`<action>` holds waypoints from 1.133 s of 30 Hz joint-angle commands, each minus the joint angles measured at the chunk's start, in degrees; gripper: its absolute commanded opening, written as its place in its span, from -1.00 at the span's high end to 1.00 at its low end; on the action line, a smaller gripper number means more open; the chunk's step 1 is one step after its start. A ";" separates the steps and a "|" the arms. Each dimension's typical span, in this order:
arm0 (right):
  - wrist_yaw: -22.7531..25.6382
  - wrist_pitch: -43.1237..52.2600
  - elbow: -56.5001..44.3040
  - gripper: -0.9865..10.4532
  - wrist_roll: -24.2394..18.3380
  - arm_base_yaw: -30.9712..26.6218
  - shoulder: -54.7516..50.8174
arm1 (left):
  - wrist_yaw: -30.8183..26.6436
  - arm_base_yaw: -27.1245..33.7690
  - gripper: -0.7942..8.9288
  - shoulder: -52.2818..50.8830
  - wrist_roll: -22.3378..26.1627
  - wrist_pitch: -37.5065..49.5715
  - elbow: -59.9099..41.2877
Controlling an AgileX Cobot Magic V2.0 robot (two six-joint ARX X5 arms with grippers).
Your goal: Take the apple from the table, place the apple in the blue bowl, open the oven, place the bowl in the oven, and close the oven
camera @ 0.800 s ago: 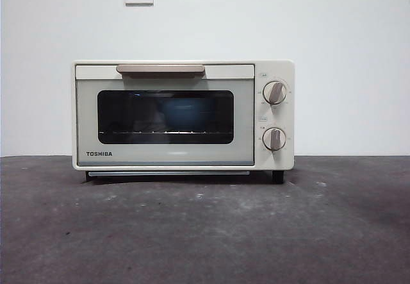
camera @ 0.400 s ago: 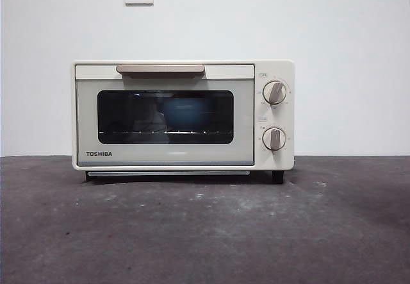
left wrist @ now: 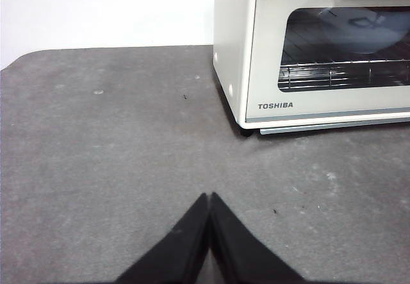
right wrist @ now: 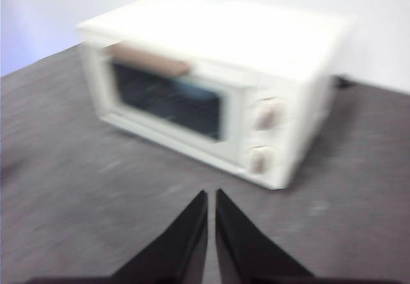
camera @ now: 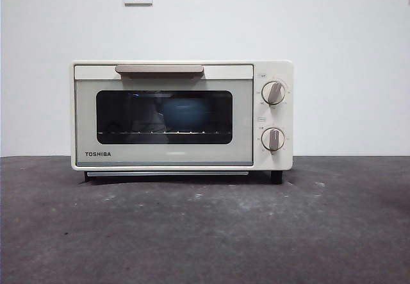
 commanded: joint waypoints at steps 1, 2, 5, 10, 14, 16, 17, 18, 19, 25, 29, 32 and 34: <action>-5.99 1.36 -2.38 0.82 -2.73 -8.61 -1.68 | -0.13 0.04 0.82 -0.07 -0.15 0.57 -1.38; -7.34 2.03 -3.56 0.82 -2.73 -11.72 -2.69 | -0.13 0.04 0.82 -0.07 -0.15 0.59 -1.38; -7.78 5.84 -8.11 0.82 -2.78 -21.00 -6.73 | -0.13 0.04 0.82 -0.07 -0.15 0.57 -1.38; -7.87 14.64 -17.07 0.82 -3.21 -31.15 -14.16 | -0.13 0.04 0.82 -0.07 -0.15 0.57 -1.38; -7.80 18.56 -24.06 0.82 -3.58 -35.47 -19.87 | -0.13 0.04 0.82 -0.07 -0.15 0.59 -1.38; -7.82 19.43 -27.32 0.82 -3.58 -37.07 -22.36 | -0.13 0.04 0.82 -0.07 -0.15 0.57 -1.38; -7.82 19.69 -28.68 0.82 -3.56 -37.59 -23.26 | -0.13 0.04 0.82 -0.07 -0.15 0.57 -1.38; -7.82 19.67 -30.01 0.82 -3.56 -38.07 -24.26 | -0.13 0.04 0.82 -0.07 -0.15 0.57 -1.38; -7.82 19.69 -31.28 0.82 -3.54 -38.47 -25.09 | -0.13 0.04 0.82 -0.07 -0.15 0.57 -1.38; -7.89 19.26 -36.54 0.82 -2.97 -38.82 -27.50 | -0.13 0.04 0.82 -0.07 -0.15 0.55 -1.38; -7.82 14.25 -36.68 0.82 -2.73 -38.82 -27.50 | -0.13 0.04 0.82 -0.07 -0.15 0.55 -1.38; -7.85 12.55 -36.65 0.82 -2.08 -38.82 -27.47 | -0.13 0.04 0.82 -0.07 -0.15 0.55 -1.38; -7.80 13.20 -36.65 0.82 -2.08 -38.80 -27.50 | -0.13 0.04 0.82 -0.07 -0.15 0.59 -1.38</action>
